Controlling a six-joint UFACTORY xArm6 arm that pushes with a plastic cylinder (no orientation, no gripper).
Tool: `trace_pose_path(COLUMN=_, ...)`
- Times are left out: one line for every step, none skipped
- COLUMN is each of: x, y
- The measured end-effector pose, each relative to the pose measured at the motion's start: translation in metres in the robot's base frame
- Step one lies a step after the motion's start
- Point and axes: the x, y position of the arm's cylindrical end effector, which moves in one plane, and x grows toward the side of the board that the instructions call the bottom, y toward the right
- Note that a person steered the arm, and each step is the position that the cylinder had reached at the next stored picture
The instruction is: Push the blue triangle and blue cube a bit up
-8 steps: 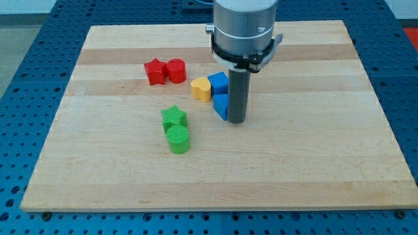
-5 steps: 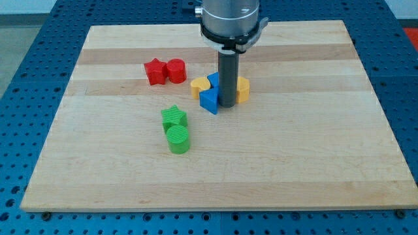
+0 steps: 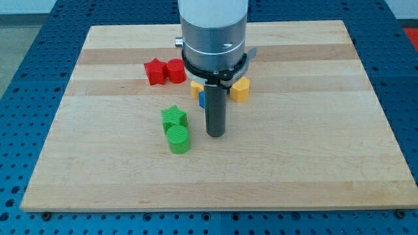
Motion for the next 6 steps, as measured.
trace_pose_path(x=-0.01, y=-0.004)
trace_pose_path(x=-0.018, y=-0.007)
trace_pose_path(x=-0.027, y=-0.007)
trace_pose_path(x=-0.035, y=-0.007)
trace_pose_path(x=-0.047, y=-0.007)
trace_pose_path(x=-0.055, y=-0.007)
